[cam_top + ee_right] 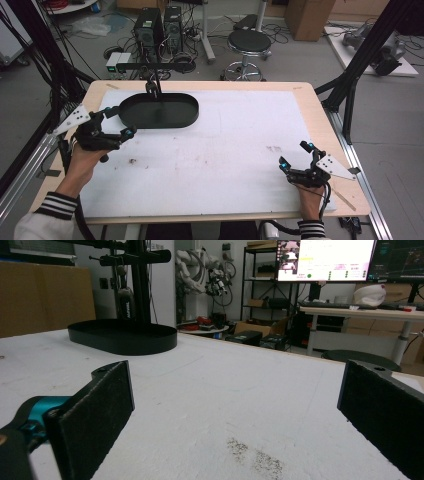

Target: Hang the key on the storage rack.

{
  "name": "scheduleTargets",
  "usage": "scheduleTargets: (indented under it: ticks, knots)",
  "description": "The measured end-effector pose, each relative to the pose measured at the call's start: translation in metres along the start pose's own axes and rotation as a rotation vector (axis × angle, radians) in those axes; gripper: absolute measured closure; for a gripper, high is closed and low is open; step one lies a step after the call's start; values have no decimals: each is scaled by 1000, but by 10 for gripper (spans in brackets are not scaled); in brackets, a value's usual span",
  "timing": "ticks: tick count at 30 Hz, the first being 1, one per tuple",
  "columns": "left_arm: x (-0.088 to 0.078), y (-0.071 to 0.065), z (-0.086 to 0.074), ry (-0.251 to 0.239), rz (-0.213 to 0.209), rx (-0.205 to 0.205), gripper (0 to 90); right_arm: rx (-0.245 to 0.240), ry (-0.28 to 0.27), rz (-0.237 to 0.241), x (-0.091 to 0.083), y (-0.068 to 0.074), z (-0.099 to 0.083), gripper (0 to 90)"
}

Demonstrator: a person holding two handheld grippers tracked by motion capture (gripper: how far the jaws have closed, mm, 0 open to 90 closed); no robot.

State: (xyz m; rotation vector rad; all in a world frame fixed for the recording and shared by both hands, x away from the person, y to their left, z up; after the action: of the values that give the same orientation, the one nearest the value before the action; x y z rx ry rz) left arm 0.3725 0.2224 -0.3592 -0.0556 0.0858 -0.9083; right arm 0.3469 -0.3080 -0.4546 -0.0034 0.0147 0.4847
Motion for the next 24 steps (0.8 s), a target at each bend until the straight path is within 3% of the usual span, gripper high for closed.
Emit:
scheduleTargets:
  ticks: [3,5,11,15,17,24]
  knots:
    - [-10,-1,-13,46,36,12,17,0,0,0,0,0,0,5]
    - [-19,-3,-23,40,45,2,17,2,-1,0,0,0,0,5]
    - [-44,-8,-46,14,104,58,17,-14,-8,-1,1,0,0,5]
    - [-58,-15,-65,-20,111,88,17,-16,-9,-1,1,0,1,5]
    - [-62,-18,-74,-14,114,101,17,-11,-6,0,0,0,0,5]
    - [-67,-21,-94,-24,129,107,17,-11,-7,0,0,0,0,5]
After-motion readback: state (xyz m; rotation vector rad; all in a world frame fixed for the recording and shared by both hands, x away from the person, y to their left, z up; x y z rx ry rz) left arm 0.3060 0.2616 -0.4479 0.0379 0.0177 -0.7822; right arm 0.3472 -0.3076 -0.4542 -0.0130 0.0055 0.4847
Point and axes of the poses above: each handheld gripper's, and its own axes: x roughly forward along the jaws, z roughly out of its top, y roughly to its left, the point moved 7 cm from there along x, roughly forward along the jaws, and after that the axes turned 7 degrees about -z, right-handed, at the moved point
